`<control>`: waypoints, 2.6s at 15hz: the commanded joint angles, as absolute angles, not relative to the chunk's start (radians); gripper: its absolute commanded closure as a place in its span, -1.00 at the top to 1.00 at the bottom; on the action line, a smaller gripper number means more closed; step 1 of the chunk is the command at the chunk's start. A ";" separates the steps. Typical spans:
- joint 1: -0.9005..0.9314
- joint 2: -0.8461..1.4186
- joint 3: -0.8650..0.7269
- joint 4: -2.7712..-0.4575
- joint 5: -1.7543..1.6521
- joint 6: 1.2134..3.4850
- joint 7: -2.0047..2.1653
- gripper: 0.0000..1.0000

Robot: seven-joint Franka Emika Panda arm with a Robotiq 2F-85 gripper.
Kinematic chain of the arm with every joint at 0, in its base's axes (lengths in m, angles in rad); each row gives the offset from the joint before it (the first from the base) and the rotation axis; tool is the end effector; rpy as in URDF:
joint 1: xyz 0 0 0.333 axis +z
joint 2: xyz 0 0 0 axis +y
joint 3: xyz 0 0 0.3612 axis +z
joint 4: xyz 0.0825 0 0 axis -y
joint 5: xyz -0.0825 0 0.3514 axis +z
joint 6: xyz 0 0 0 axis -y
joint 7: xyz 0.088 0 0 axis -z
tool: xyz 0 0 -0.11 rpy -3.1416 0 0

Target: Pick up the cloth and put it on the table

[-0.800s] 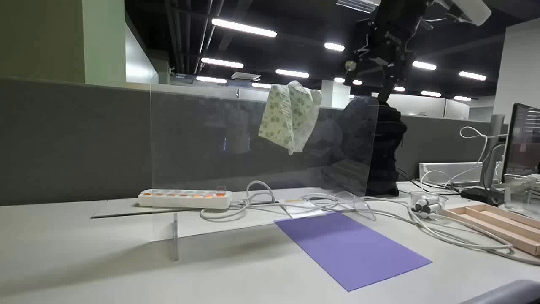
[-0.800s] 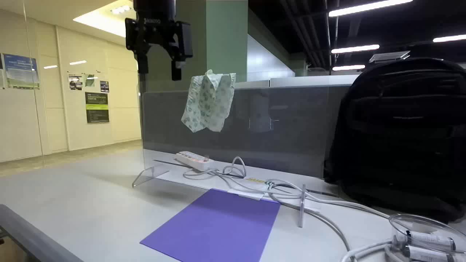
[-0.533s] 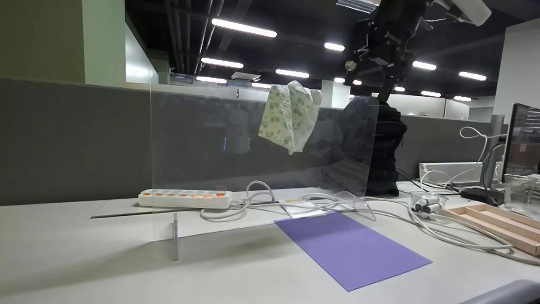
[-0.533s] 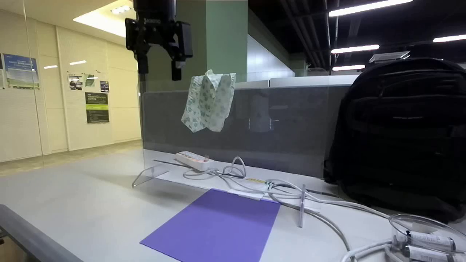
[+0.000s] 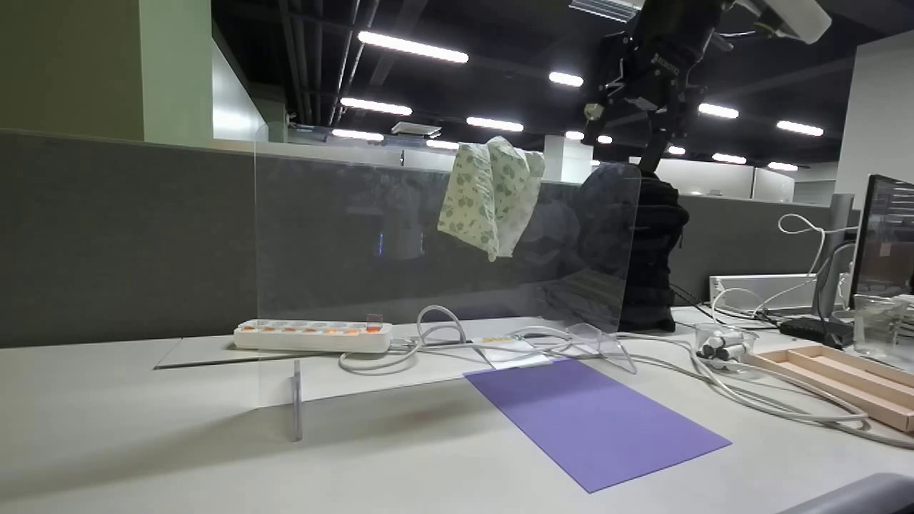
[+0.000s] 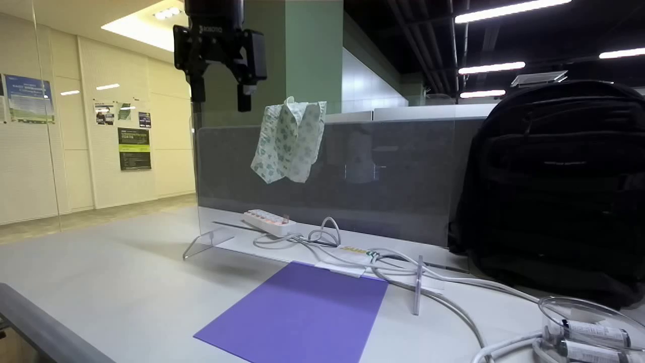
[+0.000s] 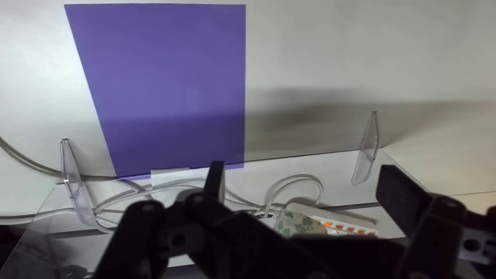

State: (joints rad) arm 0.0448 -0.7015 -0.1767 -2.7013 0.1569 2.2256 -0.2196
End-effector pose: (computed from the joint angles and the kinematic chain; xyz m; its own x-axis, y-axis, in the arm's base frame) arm 0.2932 -0.0406 0.5011 0.9688 0.0070 0.2477 0.0591 -0.9773 -0.2036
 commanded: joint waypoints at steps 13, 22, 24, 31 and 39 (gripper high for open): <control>0.228 -0.505 -0.229 -2.674 0.265 2.875 -0.381 1.00; 0.258 -0.457 -0.267 -2.666 0.251 3.009 -0.423 1.00; 0.279 -0.428 -0.283 -2.659 0.241 3.084 -0.473 1.00; 0.413 -0.330 -0.376 -2.633 0.246 3.202 -0.597 1.00; 0.503 -0.252 -0.478 -2.586 0.244 3.259 -0.648 0.33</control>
